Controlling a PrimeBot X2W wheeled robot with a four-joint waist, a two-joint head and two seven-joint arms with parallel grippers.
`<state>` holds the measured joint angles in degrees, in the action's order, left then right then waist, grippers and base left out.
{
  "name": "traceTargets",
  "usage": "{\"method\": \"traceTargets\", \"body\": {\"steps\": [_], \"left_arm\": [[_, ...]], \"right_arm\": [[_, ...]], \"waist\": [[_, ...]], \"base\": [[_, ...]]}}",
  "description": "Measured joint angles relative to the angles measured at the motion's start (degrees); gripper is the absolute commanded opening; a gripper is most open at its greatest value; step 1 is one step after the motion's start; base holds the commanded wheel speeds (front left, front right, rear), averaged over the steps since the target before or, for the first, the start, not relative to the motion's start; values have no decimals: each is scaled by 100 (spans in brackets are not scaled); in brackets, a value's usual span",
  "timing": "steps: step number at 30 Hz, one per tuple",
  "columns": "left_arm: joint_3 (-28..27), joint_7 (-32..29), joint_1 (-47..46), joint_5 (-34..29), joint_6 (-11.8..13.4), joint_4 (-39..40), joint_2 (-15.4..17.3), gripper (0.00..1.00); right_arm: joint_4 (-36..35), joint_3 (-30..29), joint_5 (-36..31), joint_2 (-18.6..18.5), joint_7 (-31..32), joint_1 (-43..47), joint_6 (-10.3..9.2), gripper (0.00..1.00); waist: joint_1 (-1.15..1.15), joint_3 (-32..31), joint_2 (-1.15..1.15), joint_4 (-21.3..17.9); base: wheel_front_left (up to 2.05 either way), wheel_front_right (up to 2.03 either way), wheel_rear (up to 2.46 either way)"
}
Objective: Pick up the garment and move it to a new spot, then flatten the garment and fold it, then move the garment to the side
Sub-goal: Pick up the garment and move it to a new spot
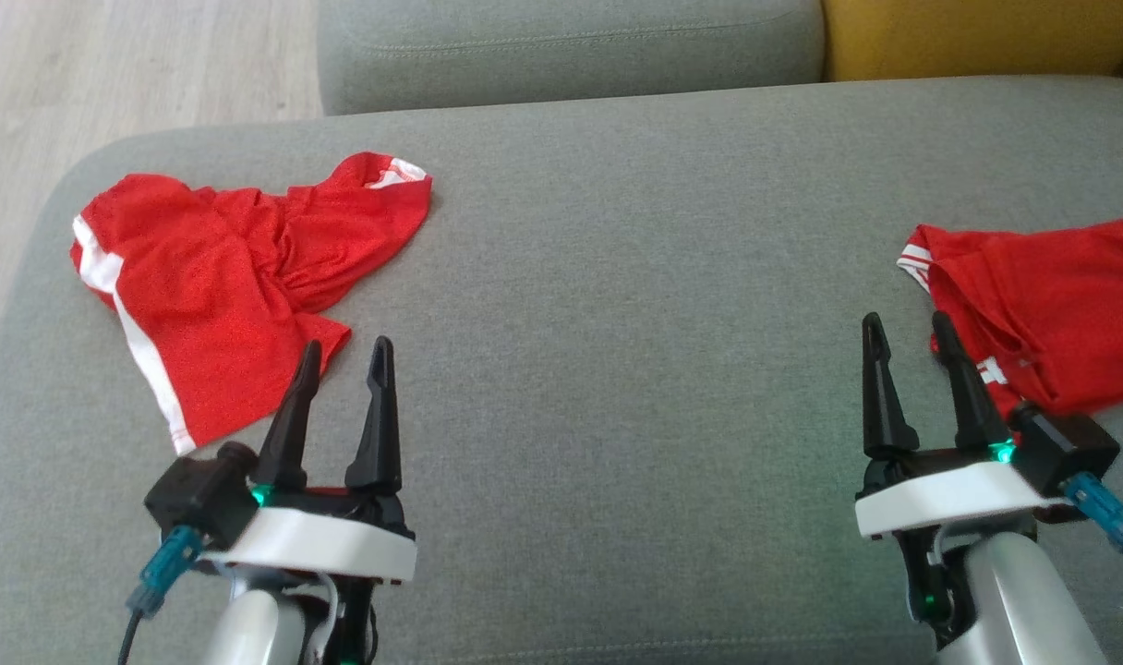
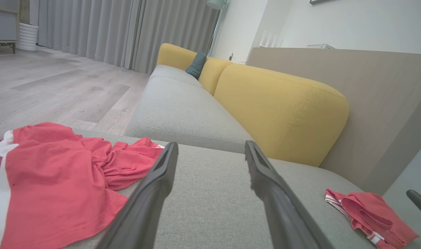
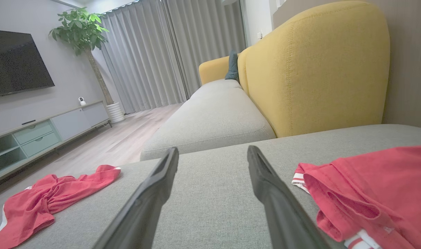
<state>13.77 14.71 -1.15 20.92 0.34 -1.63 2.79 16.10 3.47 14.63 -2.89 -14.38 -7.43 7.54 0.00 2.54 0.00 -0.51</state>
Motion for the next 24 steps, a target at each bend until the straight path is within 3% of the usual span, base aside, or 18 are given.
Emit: {"method": "traceTargets", "body": {"steps": [10, 24], "left_arm": [[-1, 0, -3, 0, -18, -21, -1, 100], [-208, 0, 46, -4, -34, -1, 0, 100]], "right_arm": [[15, 33, 36, 0, 0, 0, 0, 100], [114, 588, 112, 4, 0, 8, 0, 100]], "waist": [[0, 28, 0, 257], [0, -118, 0, 1372]], "base": [[0, 0, 0], [0, 0, 0]]}}
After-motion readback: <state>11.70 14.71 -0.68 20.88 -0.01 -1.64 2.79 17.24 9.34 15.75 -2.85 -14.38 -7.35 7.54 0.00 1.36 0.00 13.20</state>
